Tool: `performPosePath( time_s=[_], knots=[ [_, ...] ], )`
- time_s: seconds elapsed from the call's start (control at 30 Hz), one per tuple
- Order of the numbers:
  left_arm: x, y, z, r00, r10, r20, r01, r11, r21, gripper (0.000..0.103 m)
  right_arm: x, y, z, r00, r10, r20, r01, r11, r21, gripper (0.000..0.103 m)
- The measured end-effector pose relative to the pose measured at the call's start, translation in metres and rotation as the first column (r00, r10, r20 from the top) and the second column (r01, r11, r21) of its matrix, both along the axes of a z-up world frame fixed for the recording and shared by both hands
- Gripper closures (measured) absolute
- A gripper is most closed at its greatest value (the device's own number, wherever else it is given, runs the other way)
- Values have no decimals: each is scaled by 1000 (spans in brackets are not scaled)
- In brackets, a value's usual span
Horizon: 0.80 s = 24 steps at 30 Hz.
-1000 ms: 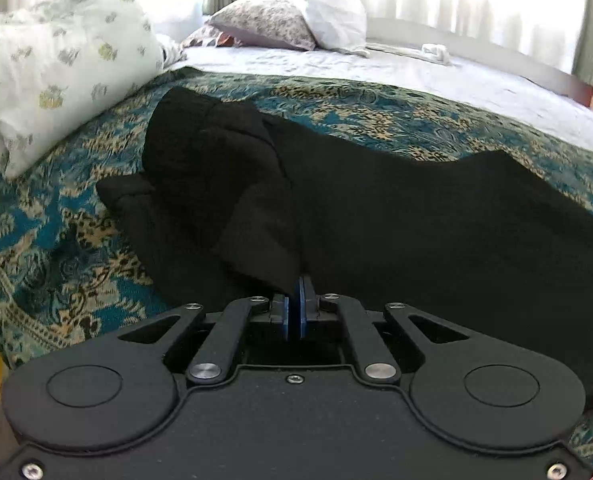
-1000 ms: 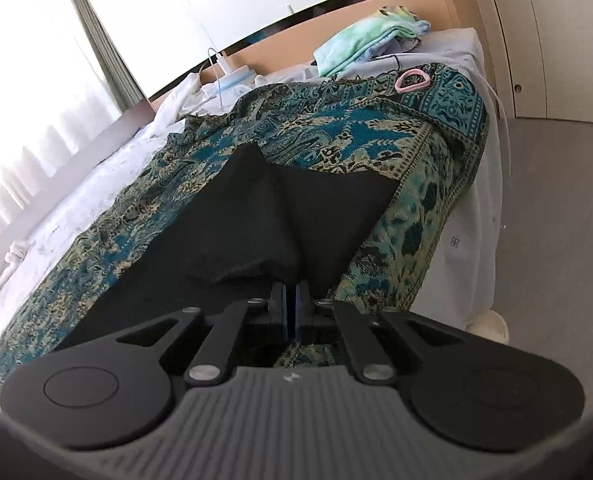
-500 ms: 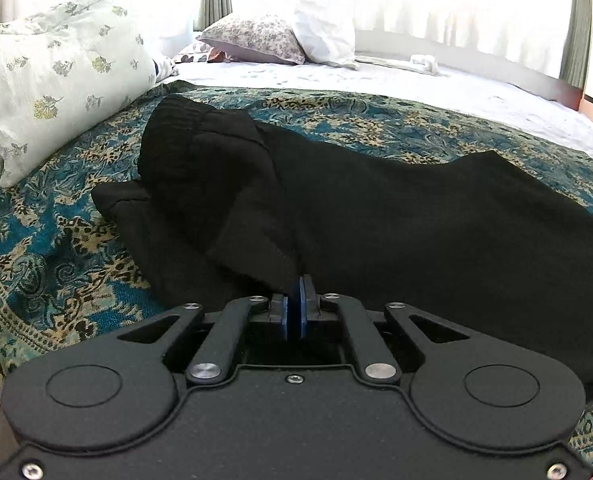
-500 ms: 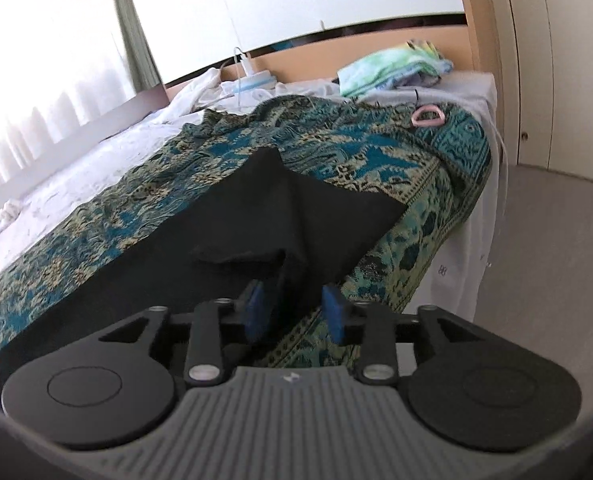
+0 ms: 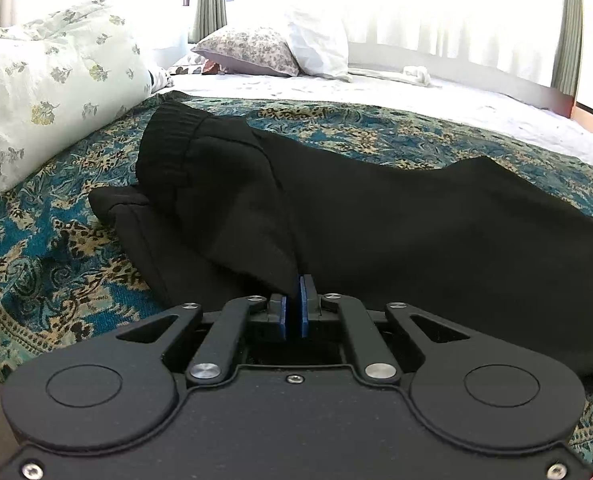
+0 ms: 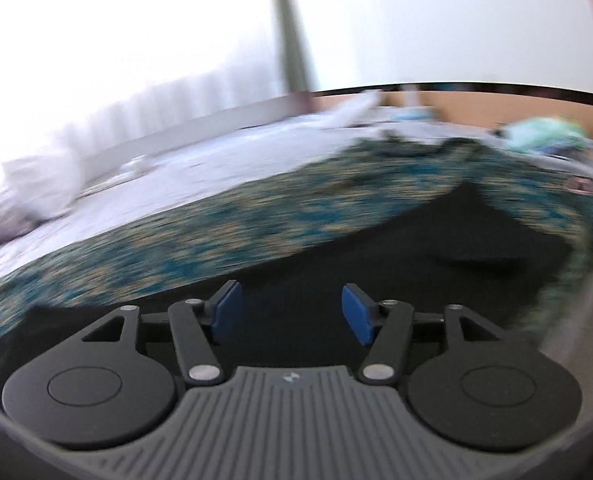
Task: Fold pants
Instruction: 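Open both grippers to release the folded trouser legs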
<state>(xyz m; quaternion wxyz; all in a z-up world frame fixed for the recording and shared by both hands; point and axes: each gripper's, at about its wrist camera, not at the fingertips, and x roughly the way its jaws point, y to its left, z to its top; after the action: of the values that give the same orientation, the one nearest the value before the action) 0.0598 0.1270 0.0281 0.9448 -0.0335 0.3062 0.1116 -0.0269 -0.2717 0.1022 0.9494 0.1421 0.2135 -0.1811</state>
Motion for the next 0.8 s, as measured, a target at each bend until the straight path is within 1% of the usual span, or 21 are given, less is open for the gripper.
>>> performPosePath(
  time_s=[0.1,0.23,0.33,0.47,0.5,0.57,0.67,0.73,0.8],
  knots=[
    [-1,2,-1,1000,3,6,-3,1000,-16,96,23,42,-9,994,107,2,-107,994,12,30],
    [-1,6,0,1000,-2,9,2,999,-33,96,47,96,-28,975,224,-11,-223,974,46,30],
    [-2,7,-1,1000,-9,14,10,999,-39,96,54,129,-42,956,293,-20,-291,954,68,30],
    [-4,8,-2,1000,-19,21,20,999,-37,95,55,165,-60,935,352,-47,-347,934,85,30],
    [-5,8,-2,1000,-20,23,21,999,-40,94,54,172,-63,932,358,-54,-354,933,72,30],
    [-6,10,-2,999,-22,27,24,998,-58,91,52,185,-64,928,365,-72,-366,930,-8,29],
    [-8,13,0,999,-29,28,32,995,-99,82,53,196,-66,916,386,-109,-393,918,-59,25],
    [-10,16,3,999,-39,27,42,990,-136,72,53,202,-69,909,397,-126,-409,908,-88,22],
    [-11,19,7,999,-41,27,45,985,-166,67,54,207,-70,903,406,-137,-422,898,-123,19]
  ],
)
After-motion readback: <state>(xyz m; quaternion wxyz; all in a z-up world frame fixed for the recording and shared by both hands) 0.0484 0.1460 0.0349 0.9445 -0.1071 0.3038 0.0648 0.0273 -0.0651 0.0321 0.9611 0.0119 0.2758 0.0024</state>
